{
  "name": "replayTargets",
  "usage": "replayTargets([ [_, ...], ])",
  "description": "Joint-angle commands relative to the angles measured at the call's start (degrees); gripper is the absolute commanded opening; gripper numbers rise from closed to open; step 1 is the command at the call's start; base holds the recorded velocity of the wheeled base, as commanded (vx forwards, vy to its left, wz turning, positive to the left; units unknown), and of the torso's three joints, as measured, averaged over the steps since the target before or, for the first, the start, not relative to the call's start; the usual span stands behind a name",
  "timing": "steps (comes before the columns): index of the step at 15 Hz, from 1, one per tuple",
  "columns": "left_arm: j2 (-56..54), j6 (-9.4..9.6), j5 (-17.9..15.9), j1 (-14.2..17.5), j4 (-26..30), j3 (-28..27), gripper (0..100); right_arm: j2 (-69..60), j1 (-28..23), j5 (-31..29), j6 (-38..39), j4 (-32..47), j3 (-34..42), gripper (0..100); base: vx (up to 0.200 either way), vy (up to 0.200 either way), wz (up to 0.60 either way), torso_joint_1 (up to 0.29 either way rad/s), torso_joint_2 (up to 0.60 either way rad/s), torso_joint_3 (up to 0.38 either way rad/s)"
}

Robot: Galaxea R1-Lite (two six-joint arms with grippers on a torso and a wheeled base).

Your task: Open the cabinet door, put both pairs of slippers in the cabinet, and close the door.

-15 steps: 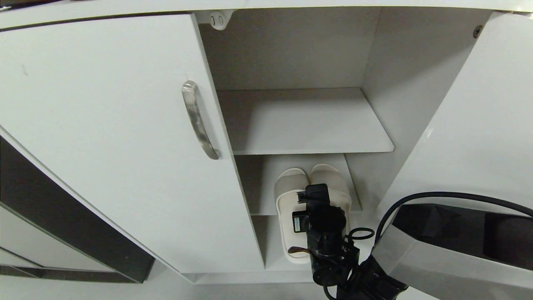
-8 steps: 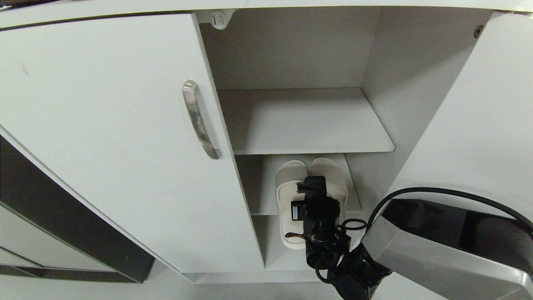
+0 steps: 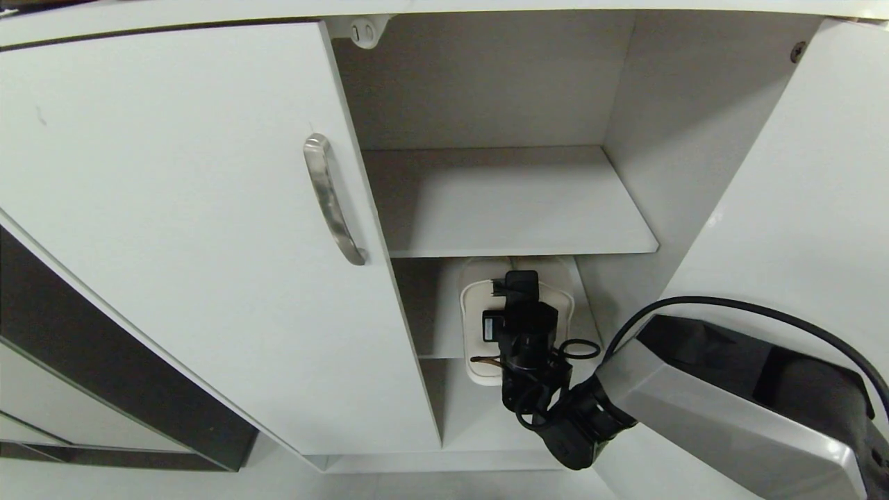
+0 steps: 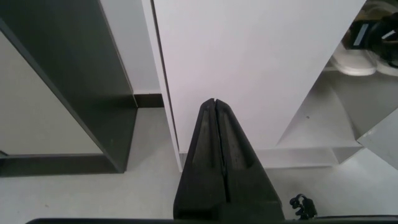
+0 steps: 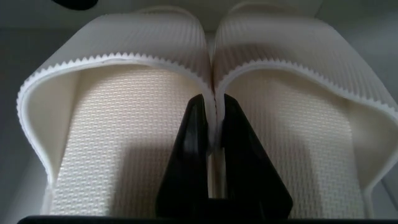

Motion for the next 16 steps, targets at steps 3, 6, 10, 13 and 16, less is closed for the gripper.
replayTargets([
  [3, 0.0, -0.09, -0.05, -0.02, 0.0, 0.0, 0, 2.57, -1.0, 1.19, -0.04, 0.68, -4.0, 0, 0.0, 0.0, 0.0, 0.0, 0.0, 0.0],
  [6, 0.0, -0.09, -0.05, -0.02, 0.0, 0.0, 0, 3.62, -1.79, 1.28, 0.05, 2.27, -7.08, 0, 0.0, 0.0, 0.0, 0.0, 0.0, 0.0],
  [10, 0.0, -0.09, 0.04, -0.02, 0.0, 0.0, 0, 4.67, -2.32, 1.28, 0.05, 2.71, -8.57, 0, 0.0, 0.0, 0.0, 0.0, 0.0, 0.0],
  [13, 0.0, -0.09, 0.04, -0.02, 0.0, 0.0, 0, 5.38, -2.41, 1.19, 0.05, 3.06, -9.28, 0, 0.0, 0.0, 0.0, 0.0, 0.0, 0.0],
  [16, 0.0, -0.09, 0.04, -0.02, 0.0, 0.0, 0, 5.11, -2.23, 1.19, 0.05, 3.32, -9.19, 100, 0.0, 0.0, 0.0, 0.0, 0.0, 0.0],
])
